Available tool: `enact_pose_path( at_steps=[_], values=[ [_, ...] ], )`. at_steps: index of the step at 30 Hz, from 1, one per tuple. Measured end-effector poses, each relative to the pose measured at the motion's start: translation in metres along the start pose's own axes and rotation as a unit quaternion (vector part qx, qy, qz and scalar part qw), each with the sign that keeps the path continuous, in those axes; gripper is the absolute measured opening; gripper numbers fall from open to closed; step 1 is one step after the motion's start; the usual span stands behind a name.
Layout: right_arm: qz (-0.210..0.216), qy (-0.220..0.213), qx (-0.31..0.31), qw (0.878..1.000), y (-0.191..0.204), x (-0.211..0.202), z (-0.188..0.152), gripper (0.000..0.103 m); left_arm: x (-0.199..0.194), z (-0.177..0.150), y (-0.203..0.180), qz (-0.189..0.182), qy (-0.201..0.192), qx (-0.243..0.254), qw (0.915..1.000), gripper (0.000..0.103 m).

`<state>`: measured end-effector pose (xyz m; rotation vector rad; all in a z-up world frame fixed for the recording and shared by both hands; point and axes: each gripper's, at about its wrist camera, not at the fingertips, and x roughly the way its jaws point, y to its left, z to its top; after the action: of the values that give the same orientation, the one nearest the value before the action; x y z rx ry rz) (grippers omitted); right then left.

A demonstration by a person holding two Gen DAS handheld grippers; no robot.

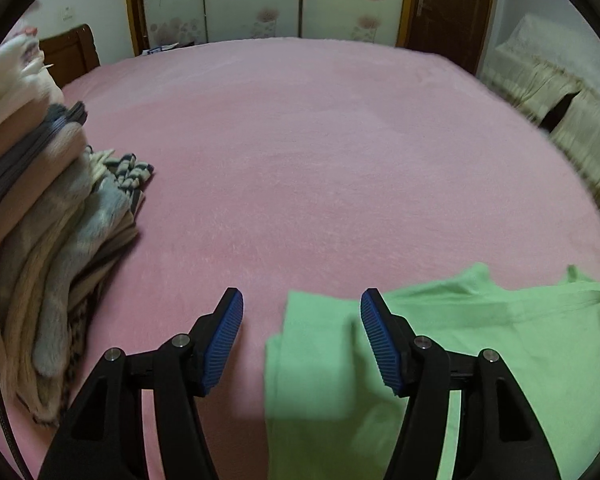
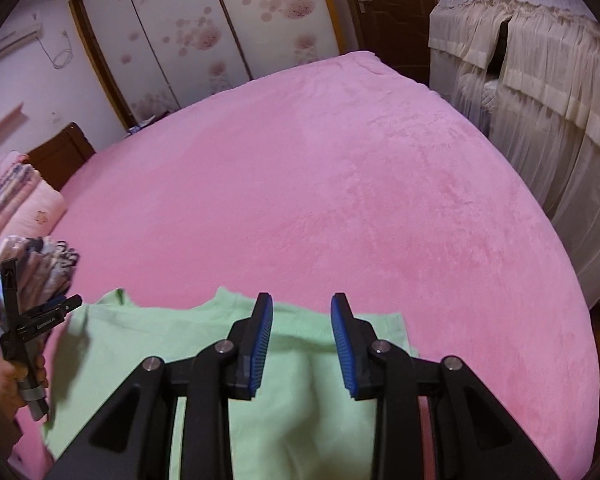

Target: Fold small clothes

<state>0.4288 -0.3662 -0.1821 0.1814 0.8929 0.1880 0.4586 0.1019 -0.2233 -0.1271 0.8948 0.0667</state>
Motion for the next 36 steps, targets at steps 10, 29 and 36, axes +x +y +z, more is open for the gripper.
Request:
enact_pose_path(
  at_steps=[10, 29, 36],
  values=[
    [-0.012, 0.068, -0.07, 0.995, 0.035, 0.044, -0.027, 0.01, 0.021, -0.031, -0.053, 0.0, 0.049, 0.058, 0.9971, 0.061],
    [-0.044, 0.015, -0.016, 0.999, 0.015, -0.031, -0.035, 0.0, -0.041, -0.039, -0.014, 0.011, 0.022, -0.005, 0.9997, 0.065],
    [0.01, 0.01, -0.048, 0.999, 0.073, -0.095, -0.098, 0.002, -0.136, -0.103, -0.014, -0.005, 0.017, 0.011, 0.9998, 0.065]
  ],
)
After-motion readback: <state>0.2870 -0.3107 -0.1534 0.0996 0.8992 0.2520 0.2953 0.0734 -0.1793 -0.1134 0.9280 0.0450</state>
